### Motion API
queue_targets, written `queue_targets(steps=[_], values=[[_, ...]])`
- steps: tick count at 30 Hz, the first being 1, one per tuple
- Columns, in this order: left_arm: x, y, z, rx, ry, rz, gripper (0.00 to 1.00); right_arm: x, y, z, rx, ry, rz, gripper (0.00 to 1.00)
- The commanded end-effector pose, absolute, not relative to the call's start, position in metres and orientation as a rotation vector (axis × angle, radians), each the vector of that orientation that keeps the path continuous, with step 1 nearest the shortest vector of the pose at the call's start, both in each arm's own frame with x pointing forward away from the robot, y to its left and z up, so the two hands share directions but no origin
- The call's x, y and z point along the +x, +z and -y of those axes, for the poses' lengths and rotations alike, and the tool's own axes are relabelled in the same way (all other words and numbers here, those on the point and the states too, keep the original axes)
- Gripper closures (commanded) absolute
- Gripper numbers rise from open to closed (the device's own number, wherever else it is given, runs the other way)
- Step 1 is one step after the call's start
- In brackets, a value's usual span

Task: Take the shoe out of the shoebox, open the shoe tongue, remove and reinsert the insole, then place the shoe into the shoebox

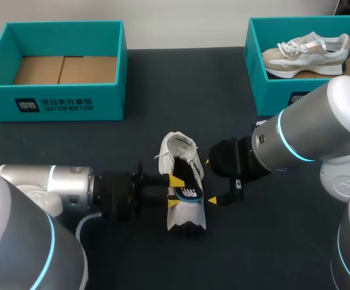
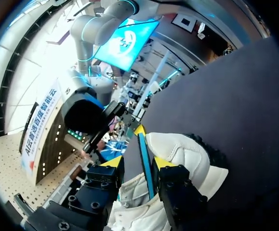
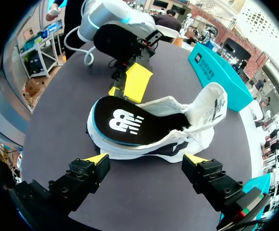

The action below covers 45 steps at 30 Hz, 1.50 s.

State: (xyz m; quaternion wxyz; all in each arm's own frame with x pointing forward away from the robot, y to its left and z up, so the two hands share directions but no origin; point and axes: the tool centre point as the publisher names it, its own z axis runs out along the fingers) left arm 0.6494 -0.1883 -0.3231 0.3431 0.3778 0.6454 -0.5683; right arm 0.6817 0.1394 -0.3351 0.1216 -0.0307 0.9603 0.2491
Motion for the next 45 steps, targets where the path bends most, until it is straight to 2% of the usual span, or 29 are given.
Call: queue_targets(steps=[1, 2, 4, 24, 25, 26, 27, 30, 39, 42, 45], values=[[0.650, -0.326, 0.198, 1.001, -1.484, -1.690, 0.66, 0.681, -0.336, -0.139, -0.090, 0.730, -2.802, 0.00], [0.650, -0.327, 0.199, 1.007, -1.485, -1.702, 0.75, 0.681, -0.336, -0.139, -0.090, 0.730, -2.802, 0.00], [0.652, -0.329, 0.200, 1.010, -1.484, -1.710, 1.00, 0.681, -0.336, -0.139, -0.090, 0.730, -2.802, 0.00], [0.657, -0.339, 0.182, 1.037, -1.424, -1.778, 1.00, 0.681, -0.336, -0.139, -0.090, 0.730, -2.802, 0.00], [0.657, -0.337, 0.182, 1.036, -1.425, -1.771, 0.91, 0.681, -0.336, -0.139, -0.090, 0.730, -2.802, 0.00], [0.657, -0.334, 0.182, 1.034, -1.425, -1.766, 0.64, 0.681, -0.336, -0.139, -0.090, 0.730, -2.802, 0.00], [0.657, -0.331, 0.181, 1.036, -1.427, -1.756, 0.61, 0.681, -0.336, -0.139, -0.090, 0.730, -2.802, 0.00], [0.656, -0.325, 0.180, 1.039, -1.429, -1.742, 0.60, 0.681, -0.336, -0.139, -0.090, 0.730, -2.802, 0.00], [0.652, -0.298, 0.166, 1.057, -1.445, -1.694, 0.44, 0.681, -0.336, -0.139, -0.090, 0.730, -2.802, 0.00], [0.651, -0.291, 0.161, 1.070, -1.435, -1.686, 0.42, 0.681, -0.336, -0.139, -0.090, 0.730, -2.802, 0.00], [0.652, -0.288, 0.156, 1.080, -1.425, -1.690, 0.34, 0.681, -0.336, -0.139, -0.090, 0.730, -2.802, 0.00]])
